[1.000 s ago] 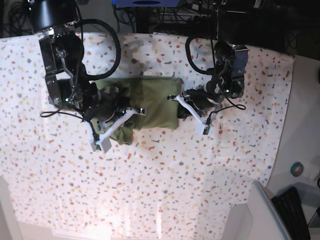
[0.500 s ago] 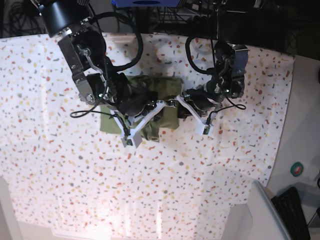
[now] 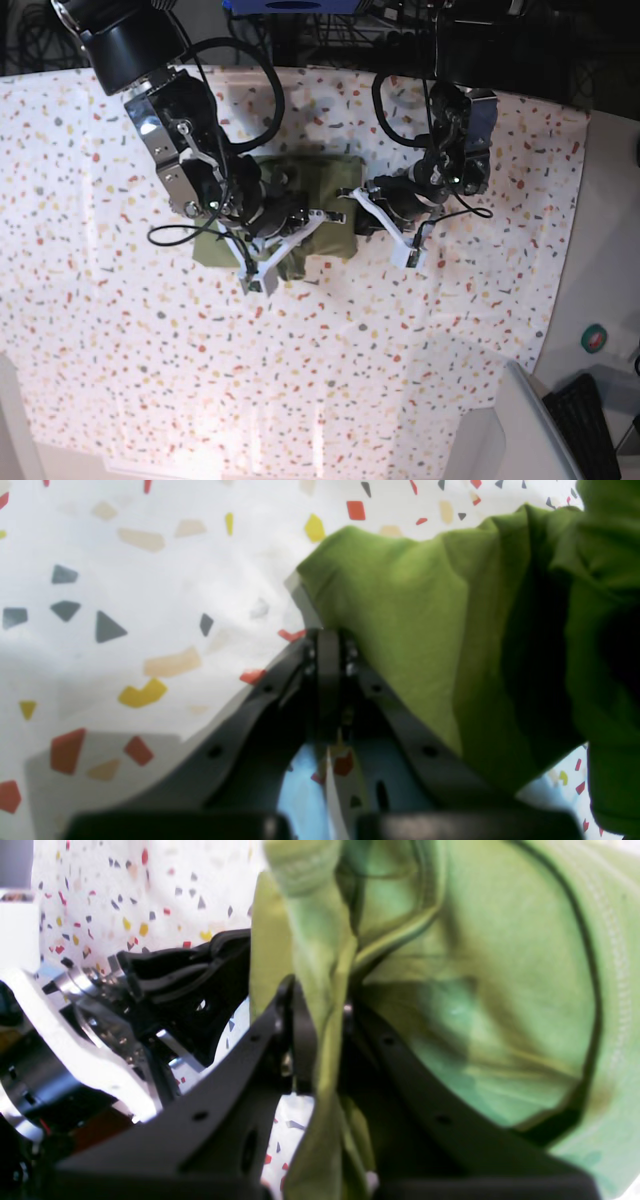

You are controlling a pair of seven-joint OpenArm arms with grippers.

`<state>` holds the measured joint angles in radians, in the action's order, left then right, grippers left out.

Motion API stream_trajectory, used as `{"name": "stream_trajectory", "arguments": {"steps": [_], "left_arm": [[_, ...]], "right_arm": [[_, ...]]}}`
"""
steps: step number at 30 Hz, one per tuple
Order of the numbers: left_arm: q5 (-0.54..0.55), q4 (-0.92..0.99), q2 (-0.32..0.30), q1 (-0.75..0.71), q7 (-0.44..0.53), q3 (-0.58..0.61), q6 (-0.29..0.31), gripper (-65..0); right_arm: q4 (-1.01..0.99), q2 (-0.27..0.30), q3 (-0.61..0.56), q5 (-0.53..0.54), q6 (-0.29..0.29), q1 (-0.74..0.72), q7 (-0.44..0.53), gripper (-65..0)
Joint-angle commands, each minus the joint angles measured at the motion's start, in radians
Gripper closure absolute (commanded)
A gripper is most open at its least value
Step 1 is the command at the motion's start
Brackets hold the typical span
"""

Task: Layout the t-shirt on the table in an organized manner, then fold the t-shirt properly
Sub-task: 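Fold the strip's end with the right gripper toward the left gripper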

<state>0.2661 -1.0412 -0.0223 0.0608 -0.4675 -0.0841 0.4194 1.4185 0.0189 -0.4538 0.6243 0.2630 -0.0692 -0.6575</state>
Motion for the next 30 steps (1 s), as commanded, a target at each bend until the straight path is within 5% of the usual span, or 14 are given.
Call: {"name": "stream_trajectory", "arguments": {"steps": [1,30], "left_arm": [[-0.012,-0.007,0.0,0.003,-0.027,0.004,0.002,0.0],[-0.004,-0.147,-0.058,-0.083,-0.029,-0.009,0.002,0.0]], "right_arm": [[0.014,-0.021,-0.013,0.009,-0.003,-0.028,0.015,0.0],[-0.1,-0.038,-0.015,0.007,-0.001,-0.063,0.021,0.0]]}}
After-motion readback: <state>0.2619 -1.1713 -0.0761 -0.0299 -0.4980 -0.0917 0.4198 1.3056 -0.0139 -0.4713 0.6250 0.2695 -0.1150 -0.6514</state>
